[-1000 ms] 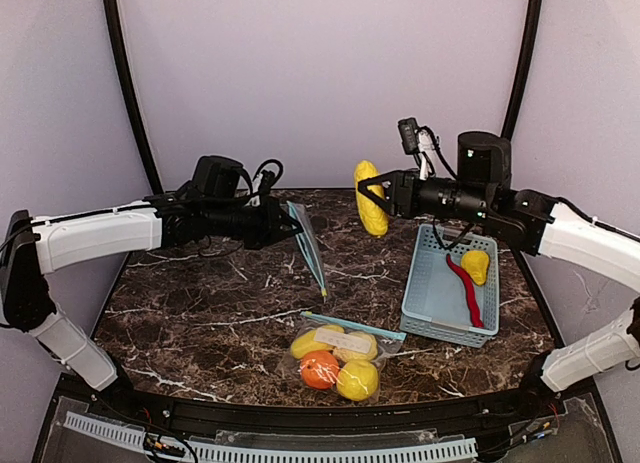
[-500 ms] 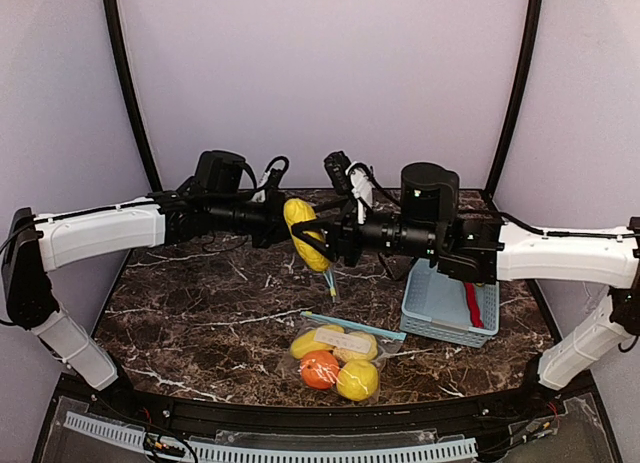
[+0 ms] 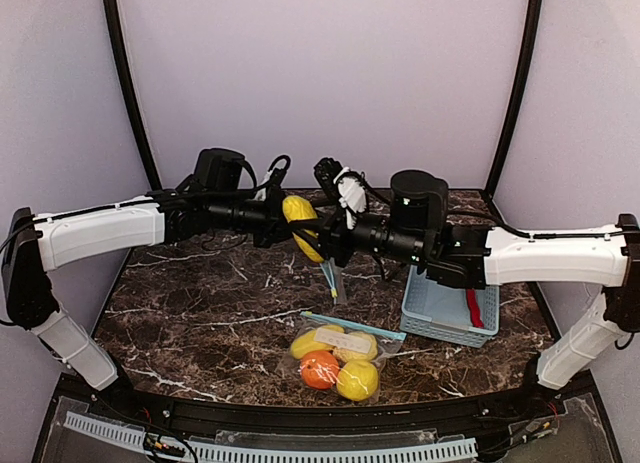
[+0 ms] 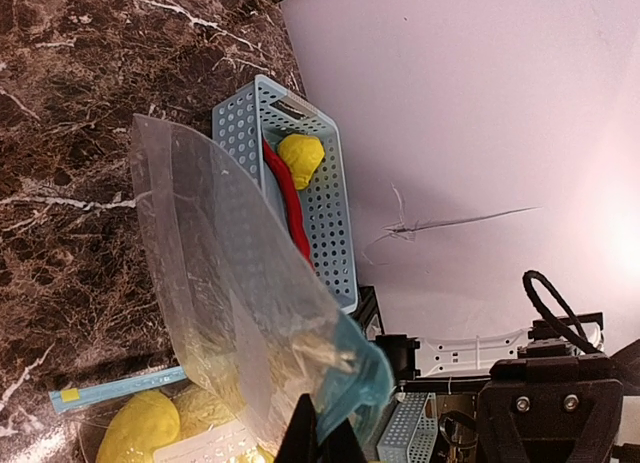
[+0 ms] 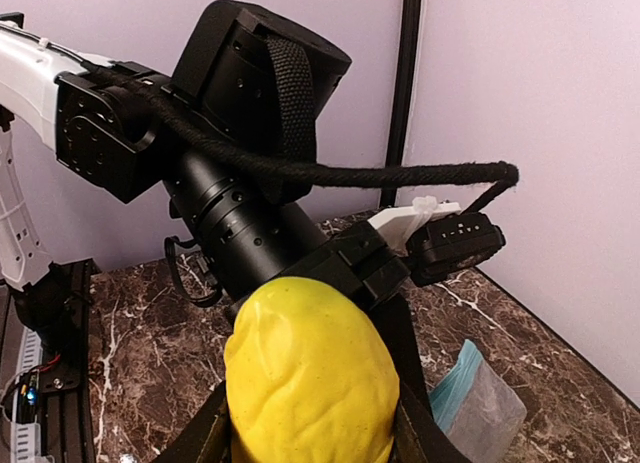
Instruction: Place the food in the zip-top bag and seal the zipper
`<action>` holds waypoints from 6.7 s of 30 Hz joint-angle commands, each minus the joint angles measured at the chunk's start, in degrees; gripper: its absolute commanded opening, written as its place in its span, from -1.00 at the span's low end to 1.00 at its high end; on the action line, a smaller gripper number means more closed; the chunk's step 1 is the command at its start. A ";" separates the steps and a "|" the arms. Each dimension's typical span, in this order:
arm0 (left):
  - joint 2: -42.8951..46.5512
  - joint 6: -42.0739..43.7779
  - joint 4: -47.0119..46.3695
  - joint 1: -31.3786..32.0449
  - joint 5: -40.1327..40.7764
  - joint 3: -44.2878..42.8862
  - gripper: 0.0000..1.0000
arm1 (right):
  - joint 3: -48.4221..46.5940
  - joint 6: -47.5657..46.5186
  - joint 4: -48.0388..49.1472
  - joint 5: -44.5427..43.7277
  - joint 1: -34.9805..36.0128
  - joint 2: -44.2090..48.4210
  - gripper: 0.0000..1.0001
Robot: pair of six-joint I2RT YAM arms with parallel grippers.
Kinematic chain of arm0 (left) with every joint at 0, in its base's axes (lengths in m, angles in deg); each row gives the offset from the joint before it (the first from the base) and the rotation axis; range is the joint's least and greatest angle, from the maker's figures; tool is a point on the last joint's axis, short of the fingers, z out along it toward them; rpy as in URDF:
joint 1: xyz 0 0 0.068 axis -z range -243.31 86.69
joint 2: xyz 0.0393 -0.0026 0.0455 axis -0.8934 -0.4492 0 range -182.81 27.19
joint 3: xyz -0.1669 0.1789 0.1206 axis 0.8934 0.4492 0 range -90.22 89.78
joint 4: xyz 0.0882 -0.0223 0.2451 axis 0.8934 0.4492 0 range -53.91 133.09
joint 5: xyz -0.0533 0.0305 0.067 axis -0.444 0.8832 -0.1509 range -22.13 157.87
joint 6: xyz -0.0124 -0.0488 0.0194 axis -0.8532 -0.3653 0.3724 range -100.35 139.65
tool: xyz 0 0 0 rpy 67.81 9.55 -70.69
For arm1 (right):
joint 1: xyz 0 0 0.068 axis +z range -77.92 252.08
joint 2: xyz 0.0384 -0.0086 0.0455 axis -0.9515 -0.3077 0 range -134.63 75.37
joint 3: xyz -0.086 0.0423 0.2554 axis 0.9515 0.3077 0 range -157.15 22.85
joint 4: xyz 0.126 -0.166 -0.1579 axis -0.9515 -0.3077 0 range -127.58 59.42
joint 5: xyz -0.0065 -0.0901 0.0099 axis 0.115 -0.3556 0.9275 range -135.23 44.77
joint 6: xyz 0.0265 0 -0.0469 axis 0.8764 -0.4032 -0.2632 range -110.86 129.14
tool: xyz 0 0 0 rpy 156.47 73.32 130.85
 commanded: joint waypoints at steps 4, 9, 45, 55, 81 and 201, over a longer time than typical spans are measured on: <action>2.46 1.30 2.18 0.31 -1.74 -1.01 -0.99 | 2.41 -3.54 2.63 -6.63 0.47 0.23 -0.20; 3.17 1.24 2.62 0.31 -2.08 -0.56 -0.99 | 2.66 -3.11 1.66 -7.38 0.38 -0.79 -0.21; 8.42 -2.62 -6.67 -1.36 3.75 7.36 -0.99 | -12.43 19.98 -27.45 13.56 -9.10 -16.59 -0.33; 8.85 -1.97 -6.11 -1.77 3.30 8.49 -0.99 | -11.56 19.17 -26.32 17.11 -9.11 -15.93 -0.36; 7.90 11.10 1.10 -0.72 5.93 12.64 -0.99 | 8.55 31.86 -51.47 -7.35 -35.90 4.91 -0.30; 4.68 46.76 33.94 1.86 29.58 -7.04 0.61 | -23.65 13.28 -51.32 -10.73 3.11 -17.14 -1.00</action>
